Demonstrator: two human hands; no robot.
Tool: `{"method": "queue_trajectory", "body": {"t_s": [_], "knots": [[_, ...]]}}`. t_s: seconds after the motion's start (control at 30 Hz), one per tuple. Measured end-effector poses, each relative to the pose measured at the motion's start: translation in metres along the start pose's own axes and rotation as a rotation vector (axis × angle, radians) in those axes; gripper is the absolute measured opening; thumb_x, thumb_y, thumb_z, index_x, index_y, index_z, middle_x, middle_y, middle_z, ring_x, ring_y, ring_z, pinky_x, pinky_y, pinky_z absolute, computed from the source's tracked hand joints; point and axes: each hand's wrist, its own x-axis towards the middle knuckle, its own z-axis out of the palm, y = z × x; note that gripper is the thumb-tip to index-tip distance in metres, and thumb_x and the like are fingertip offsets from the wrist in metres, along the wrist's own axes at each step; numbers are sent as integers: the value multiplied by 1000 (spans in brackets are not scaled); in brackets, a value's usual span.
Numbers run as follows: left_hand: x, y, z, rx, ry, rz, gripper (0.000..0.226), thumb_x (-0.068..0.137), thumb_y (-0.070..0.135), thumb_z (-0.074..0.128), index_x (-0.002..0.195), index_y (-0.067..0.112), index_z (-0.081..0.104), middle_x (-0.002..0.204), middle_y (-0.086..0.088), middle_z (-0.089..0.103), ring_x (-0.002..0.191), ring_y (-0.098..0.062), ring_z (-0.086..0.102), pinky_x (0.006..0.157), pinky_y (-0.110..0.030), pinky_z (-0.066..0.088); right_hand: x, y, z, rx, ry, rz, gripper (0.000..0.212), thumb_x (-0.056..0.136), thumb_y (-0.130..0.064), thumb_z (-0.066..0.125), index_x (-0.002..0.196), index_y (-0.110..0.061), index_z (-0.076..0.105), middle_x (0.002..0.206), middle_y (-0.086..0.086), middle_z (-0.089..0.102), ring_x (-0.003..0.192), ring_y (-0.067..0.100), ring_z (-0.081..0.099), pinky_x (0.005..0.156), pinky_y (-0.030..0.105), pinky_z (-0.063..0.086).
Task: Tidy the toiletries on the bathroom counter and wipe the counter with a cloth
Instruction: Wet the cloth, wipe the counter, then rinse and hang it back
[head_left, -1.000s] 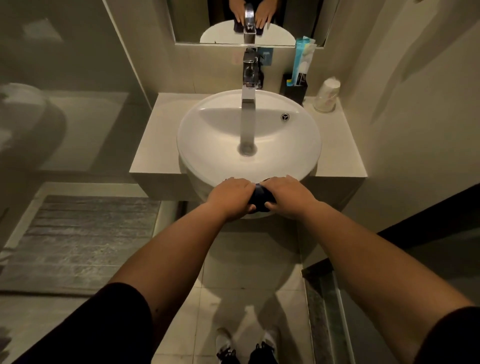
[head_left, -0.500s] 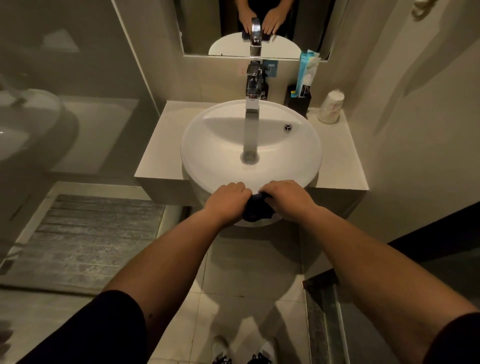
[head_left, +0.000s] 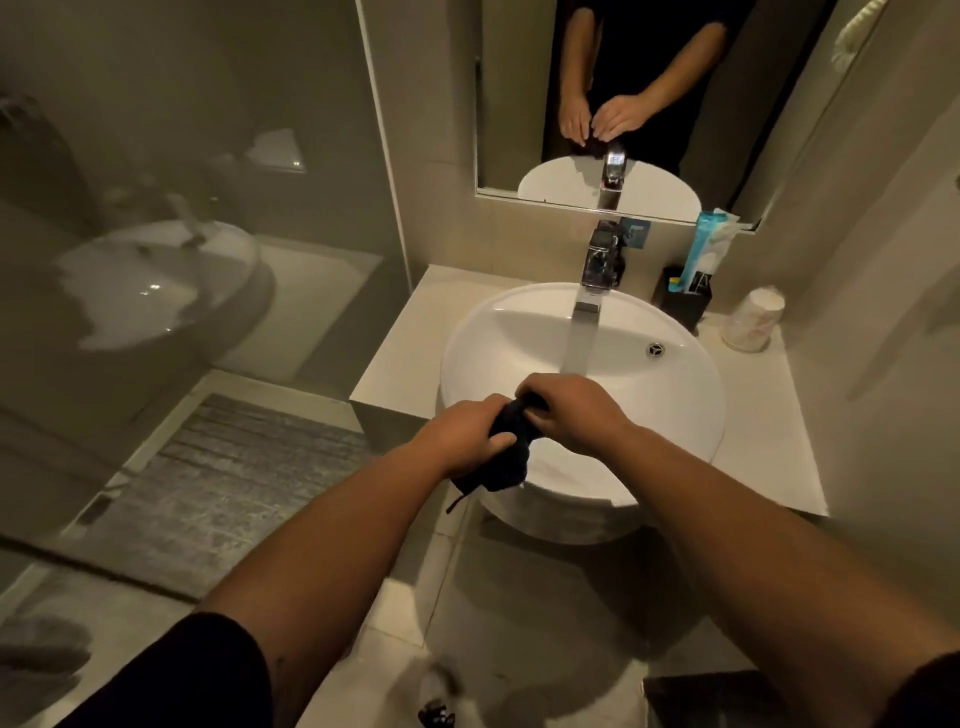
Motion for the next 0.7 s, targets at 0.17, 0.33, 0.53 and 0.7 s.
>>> {"method": "queue_trajectory", "body": {"t_s": [0.17,0.33,0.53,0.7], "knots": [[34,-42,-31,81,116,-103,15,92,28,48,103,19,51,97,-9,66,75,-25,54,62,-35,40,65,-7,2,-11,-12,-26,20,84,-23,59,104,-20,63,98,2,70,86,26,61,71,36,48],[90,-95,-71,97,138,-94,9,87,19,50,94,16,48,91,-12,64,71,-27,50,58,-34,35,138,4,15,-1,68,-26,24,86,-31,59,105,-18,63,99,3,68,90,26,61,76,36,47],[153,-164,-107,76,81,-176,17,85,17,51,101,12,47,91,-14,61,76,-33,56,61,-38,47,201,52,36,-18,168,247,35,90,-33,54,118,-12,61,122,8,63,113,28,55,94,40,43],[195,-203,-108,-9,70,-230,26,82,10,46,107,14,50,93,-13,63,80,-32,58,68,-42,52,230,86,57,-264,110,232,30,86,-22,51,111,-5,56,114,16,57,106,38,51,85,43,42]]}}
